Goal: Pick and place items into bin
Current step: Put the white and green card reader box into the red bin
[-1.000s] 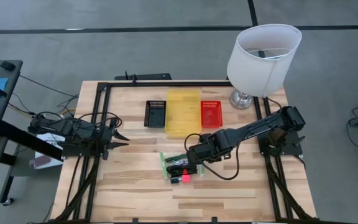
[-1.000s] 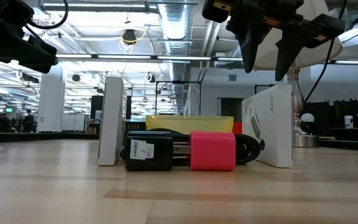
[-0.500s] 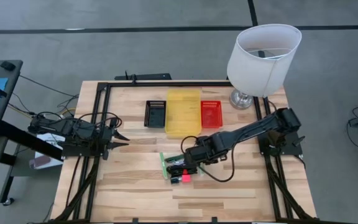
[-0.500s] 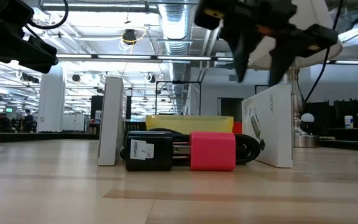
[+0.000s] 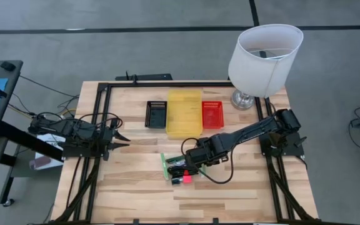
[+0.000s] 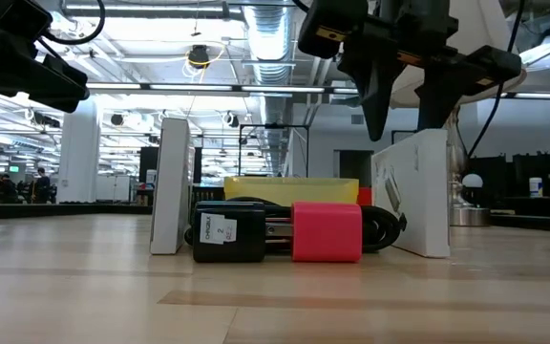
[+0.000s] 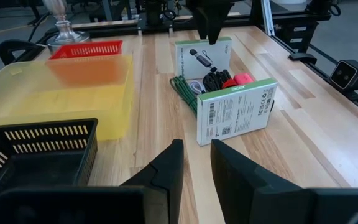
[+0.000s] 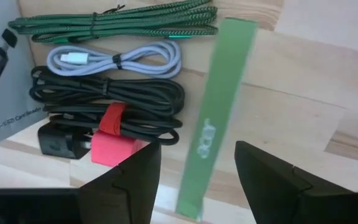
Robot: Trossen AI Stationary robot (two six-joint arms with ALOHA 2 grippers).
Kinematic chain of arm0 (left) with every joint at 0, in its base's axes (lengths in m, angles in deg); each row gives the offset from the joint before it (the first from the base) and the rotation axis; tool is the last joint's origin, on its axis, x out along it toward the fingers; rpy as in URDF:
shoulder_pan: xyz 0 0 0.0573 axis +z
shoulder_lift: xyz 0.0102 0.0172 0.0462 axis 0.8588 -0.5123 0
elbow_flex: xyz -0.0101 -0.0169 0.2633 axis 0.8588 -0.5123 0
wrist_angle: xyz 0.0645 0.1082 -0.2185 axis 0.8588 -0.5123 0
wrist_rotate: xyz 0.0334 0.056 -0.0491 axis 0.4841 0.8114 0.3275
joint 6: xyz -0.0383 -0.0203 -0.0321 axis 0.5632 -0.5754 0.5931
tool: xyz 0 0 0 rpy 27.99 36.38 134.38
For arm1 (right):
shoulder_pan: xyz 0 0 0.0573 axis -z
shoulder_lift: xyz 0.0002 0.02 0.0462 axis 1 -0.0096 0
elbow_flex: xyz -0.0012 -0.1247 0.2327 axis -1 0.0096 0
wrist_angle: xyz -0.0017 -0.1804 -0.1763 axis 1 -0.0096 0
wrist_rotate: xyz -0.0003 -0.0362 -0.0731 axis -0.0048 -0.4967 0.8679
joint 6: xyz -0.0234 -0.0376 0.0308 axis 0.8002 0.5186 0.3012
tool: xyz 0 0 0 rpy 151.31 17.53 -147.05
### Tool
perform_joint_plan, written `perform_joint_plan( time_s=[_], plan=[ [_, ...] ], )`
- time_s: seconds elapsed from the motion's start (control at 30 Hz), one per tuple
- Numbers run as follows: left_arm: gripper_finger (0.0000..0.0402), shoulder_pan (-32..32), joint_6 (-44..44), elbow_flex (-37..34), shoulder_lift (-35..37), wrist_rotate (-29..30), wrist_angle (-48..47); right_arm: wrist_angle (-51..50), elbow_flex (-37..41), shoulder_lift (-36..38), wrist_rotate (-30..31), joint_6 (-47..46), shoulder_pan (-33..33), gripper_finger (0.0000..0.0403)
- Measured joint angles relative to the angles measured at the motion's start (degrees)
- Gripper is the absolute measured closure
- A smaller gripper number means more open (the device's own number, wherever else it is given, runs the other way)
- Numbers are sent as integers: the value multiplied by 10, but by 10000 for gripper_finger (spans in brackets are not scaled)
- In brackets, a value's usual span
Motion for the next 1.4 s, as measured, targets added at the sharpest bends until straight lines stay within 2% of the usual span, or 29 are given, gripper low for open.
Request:
perform_joint_plan(
  time_s=[1.1,1.4],
  plan=[
    [329,0,0,0,0,0,0,-8,0,-1,1,6,9,203],
    [329,0,0,0,0,0,1,8,2,-58,-36,32,12,203]
  ],
)
